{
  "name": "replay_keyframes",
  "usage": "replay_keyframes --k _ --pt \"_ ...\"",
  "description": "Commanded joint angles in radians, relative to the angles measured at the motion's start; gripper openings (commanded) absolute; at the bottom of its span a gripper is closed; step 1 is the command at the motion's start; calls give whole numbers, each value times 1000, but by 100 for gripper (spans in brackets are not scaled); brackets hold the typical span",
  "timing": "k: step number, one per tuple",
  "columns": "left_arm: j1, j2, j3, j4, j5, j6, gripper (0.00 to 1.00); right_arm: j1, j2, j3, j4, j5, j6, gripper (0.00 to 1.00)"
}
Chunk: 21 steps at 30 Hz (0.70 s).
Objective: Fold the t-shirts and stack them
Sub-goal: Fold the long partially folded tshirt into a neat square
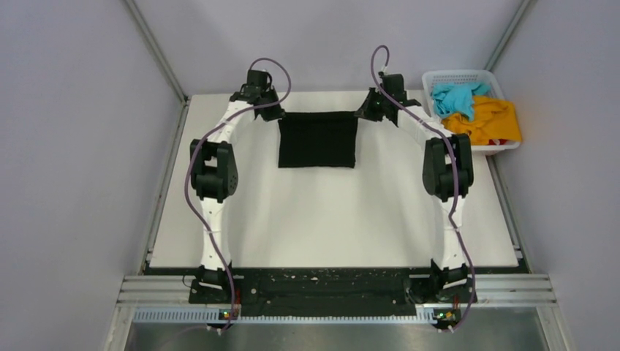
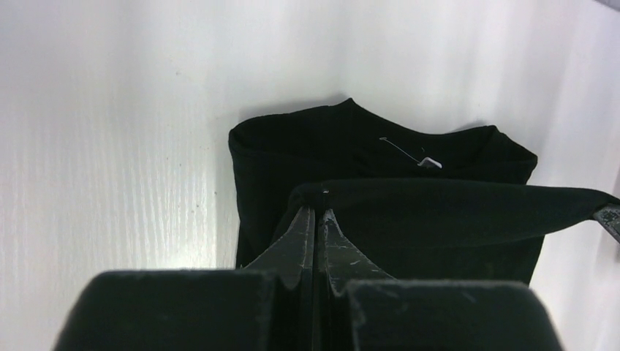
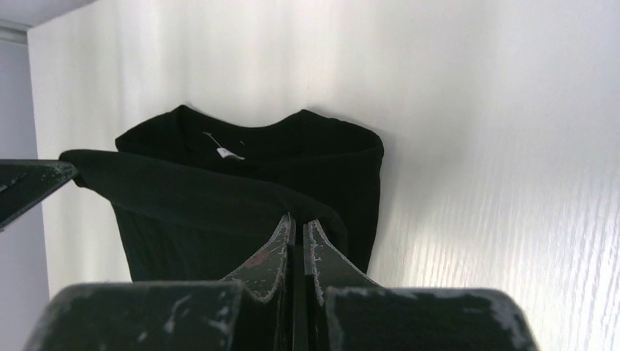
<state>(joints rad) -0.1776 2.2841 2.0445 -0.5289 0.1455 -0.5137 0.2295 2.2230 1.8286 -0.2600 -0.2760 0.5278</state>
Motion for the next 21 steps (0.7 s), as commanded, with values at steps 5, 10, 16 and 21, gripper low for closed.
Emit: replay_keyframes --k 5,10,16,21 --pt "49 81 104 90 -4 -14 20 -33 146 149 104 -17 46 9" --pt "59 111 214 13 79 -5 99 -36 184 281 81 -28 28 84" --pt "58 -35 -34 83 136 46 99 -36 21 118 96 1 -2 99" --pt "48 -47 -102 19 132 102 96 -36 -172 -177 161 -4 -6 99"
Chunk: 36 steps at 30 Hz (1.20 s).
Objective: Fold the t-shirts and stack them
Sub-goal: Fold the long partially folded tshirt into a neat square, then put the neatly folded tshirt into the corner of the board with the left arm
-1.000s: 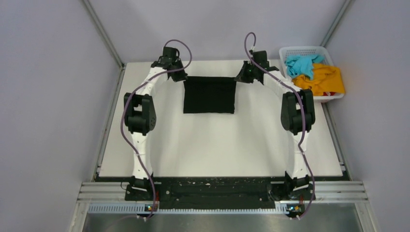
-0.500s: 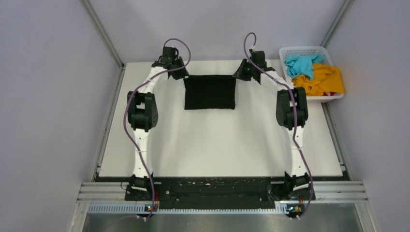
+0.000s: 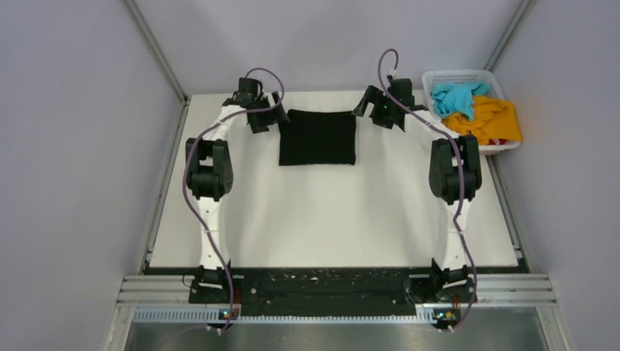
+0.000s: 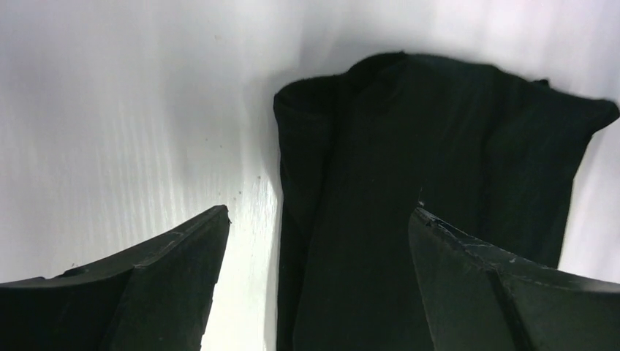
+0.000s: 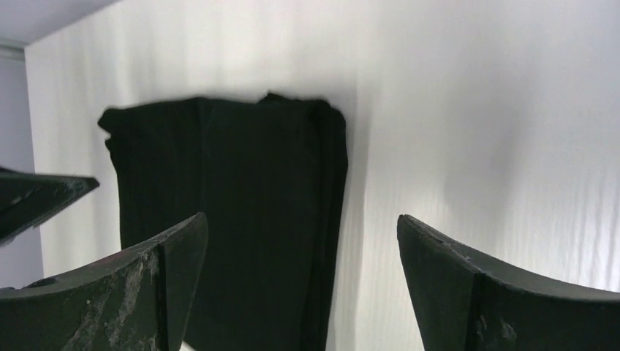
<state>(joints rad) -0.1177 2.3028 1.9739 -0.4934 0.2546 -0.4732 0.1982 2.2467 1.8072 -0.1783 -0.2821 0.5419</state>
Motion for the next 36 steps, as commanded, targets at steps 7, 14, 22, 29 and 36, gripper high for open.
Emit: replay_keyframes --k 7,14,22,29,36 --pt "-27 6 -3 -12 48 66 78 -4 -412 -421 94 -14 -30 99" --pt "-67 96 62 -63 -45 71 57 -3 -563 -526 25 53 -72 99" --pt "-76 126 106 -73 -125 75 0 -4 -688 -629 2 126 -103 99" --pt "30 32 63 -96 -245 169 0 -4 -723 -662 -8 149 -127 99" --pt "223 3 70 -81 -275 311 0 -4 -701 -648 10 173 -148 99"
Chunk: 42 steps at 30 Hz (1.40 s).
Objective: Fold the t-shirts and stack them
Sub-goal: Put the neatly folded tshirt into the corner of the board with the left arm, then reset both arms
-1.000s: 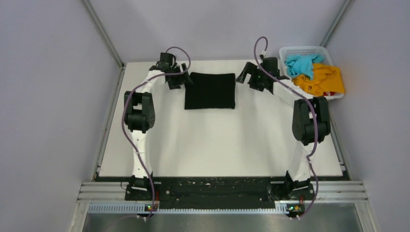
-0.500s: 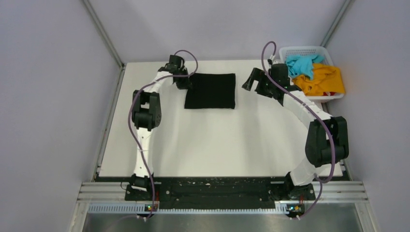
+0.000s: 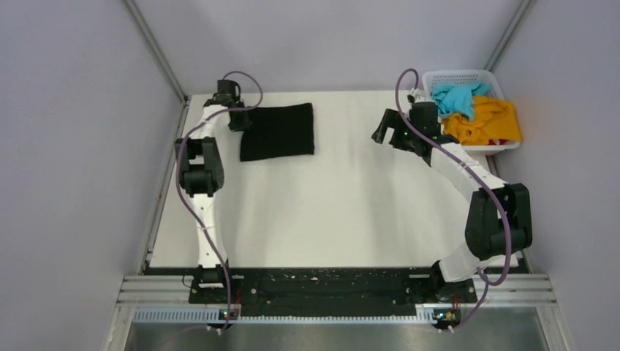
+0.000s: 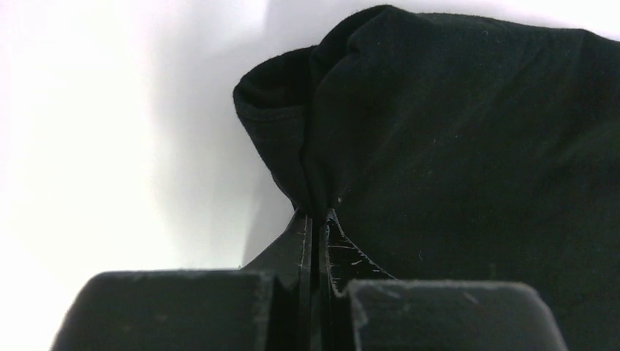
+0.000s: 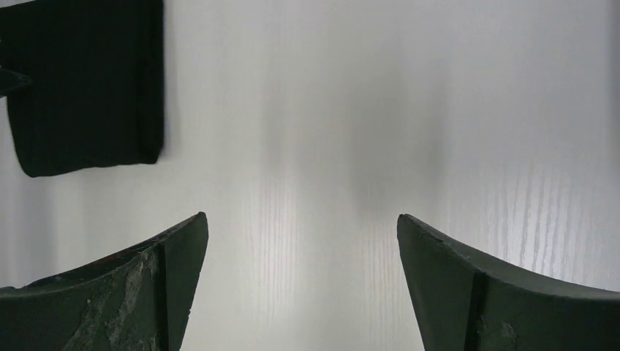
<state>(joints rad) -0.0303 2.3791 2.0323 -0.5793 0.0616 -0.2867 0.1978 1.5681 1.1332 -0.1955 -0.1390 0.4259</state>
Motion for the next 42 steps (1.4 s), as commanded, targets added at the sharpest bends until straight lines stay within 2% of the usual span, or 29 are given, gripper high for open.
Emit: replay_keyframes --k 1,5,9,15,21,22,24,25,29,30,31,35,37,38,42 --pt "156 -64 29 12 -88 157 0 -4 -15 34 28 33 -35 99" --pt "230 7 138 46 -109 260 0 -4 41 88 31 40 -35 99" --pt "287 93 273 67 -103 274 0 -3 109 151 13 11 -14 98" --pt "334 137 295 216 -119 222 0 -4 161 207 -26 3 -8 98" --pt "345 181 358 254 -124 189 0 -4 157 216 -52 16 -4 99" --pt "344 176 356 254 -138 183 3 -3 152 215 -57 23 -5 99" --pt "345 161 348 254 -169 166 23 -4 139 207 -63 36 -8 98" --pt "345 149 345 253 -178 156 30 -4 134 200 -63 42 -9 99" --pt "334 71 297 252 -181 138 30 -3 103 182 -63 53 -12 99" --pt "328 44 280 251 -197 138 31 -3 96 178 -63 54 -12 99" --pt "320 20 263 250 -215 138 36 -4 87 173 -63 55 -15 99" --pt "286 -89 182 234 -268 131 65 -4 44 146 -64 65 -28 99" --pt "263 -160 128 226 -262 125 94 -3 13 124 -59 94 -33 99" --pt "248 -192 99 222 -262 116 98 -4 -4 110 -57 110 -34 99" --pt "167 -337 -87 194 -261 28 99 -4 -63 38 -55 201 -26 99"
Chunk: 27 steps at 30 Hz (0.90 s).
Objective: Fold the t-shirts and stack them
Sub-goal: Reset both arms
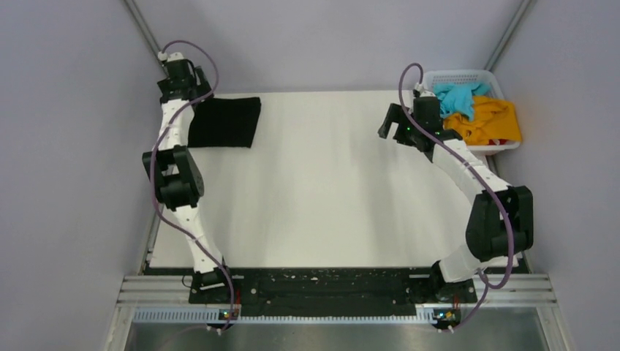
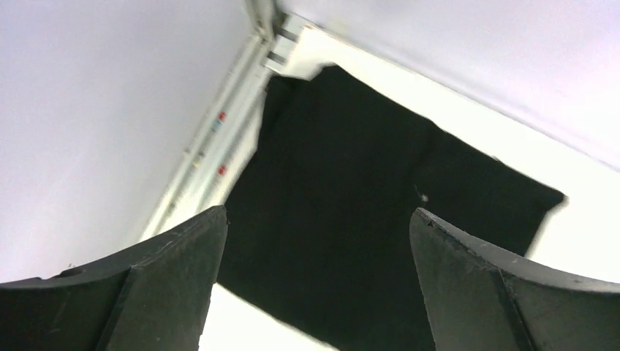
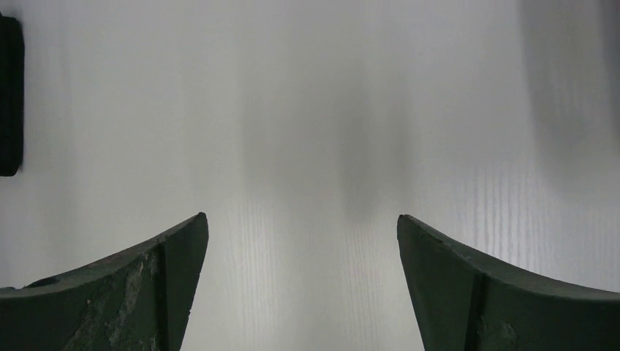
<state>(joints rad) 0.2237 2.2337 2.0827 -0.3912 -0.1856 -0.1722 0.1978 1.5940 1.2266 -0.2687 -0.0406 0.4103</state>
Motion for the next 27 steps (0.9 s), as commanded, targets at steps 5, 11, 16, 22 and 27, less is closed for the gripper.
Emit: replay_keyframes --k 5,11,16,22,27 --pt "-281 -451 -539 92 -45 -187 99 -3 -190 -217 34 189 -14 99" --pt "-391 -714 -930 132 71 -372 99 -4 -338 -415 94 201 -5 99" --pt "-431 -889 -1157 114 70 -440 99 -5 -433 -556 181 148 -1 99" --pt "-443 -994 -1266 136 61 -506 99 -5 -470 -630 223 105 13 99" --pt "-455 -1014 -1284 153 65 -527 99 -5 -461 -622 215 90 19 98"
